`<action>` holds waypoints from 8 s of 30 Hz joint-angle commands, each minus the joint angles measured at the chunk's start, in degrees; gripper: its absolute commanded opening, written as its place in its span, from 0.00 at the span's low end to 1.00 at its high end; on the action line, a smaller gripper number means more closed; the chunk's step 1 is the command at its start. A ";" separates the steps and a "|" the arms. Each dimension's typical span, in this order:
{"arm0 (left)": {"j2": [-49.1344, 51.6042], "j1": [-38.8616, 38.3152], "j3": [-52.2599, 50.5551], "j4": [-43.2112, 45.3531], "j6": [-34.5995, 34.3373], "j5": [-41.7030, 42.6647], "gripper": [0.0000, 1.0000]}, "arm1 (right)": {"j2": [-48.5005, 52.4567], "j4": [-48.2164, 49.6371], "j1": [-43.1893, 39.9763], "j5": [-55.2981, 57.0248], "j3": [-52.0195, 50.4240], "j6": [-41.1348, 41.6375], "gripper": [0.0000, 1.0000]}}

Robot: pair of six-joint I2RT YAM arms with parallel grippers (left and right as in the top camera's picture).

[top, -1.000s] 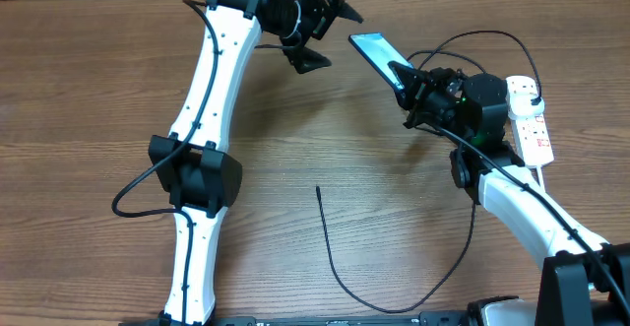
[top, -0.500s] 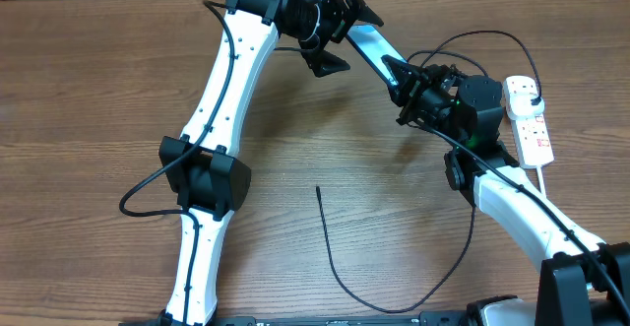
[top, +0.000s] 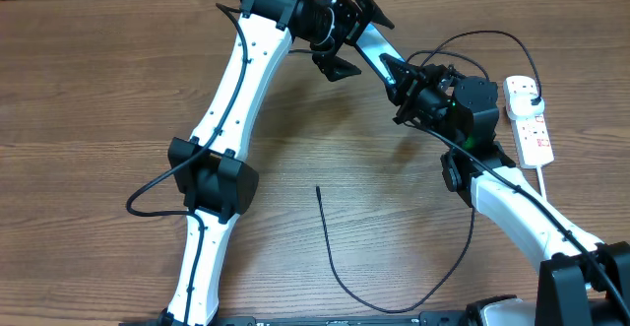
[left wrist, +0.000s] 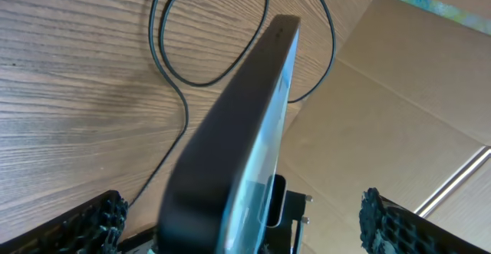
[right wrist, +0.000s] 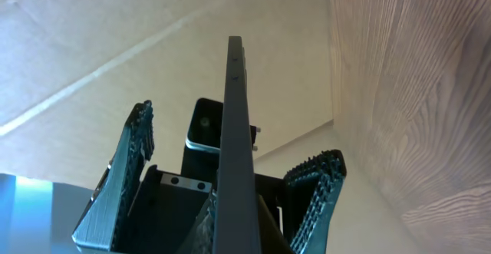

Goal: Plug charger to phone and switch on socket

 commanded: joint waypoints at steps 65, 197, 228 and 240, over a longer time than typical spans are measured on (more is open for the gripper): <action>-0.04 -3.91 1.49 1.42 -4.92 -13.18 0.39 | -0.46 2.60 0.66 -0.50 1.40 2.80 0.04; -0.04 16.33 1.46 -5.03 72.30 20.02 0.04 | -0.46 -38.10 0.59 -6.03 1.40 -68.28 1.00; -0.02 20.17 1.46 -8.04 79.10 24.79 0.04 | 1.40 -68.83 27.04 27.23 13.60 -81.70 1.00; -0.04 20.17 1.46 -8.09 78.23 24.79 0.04 | 17.42 -78.84 31.39 28.09 27.04 -84.74 0.99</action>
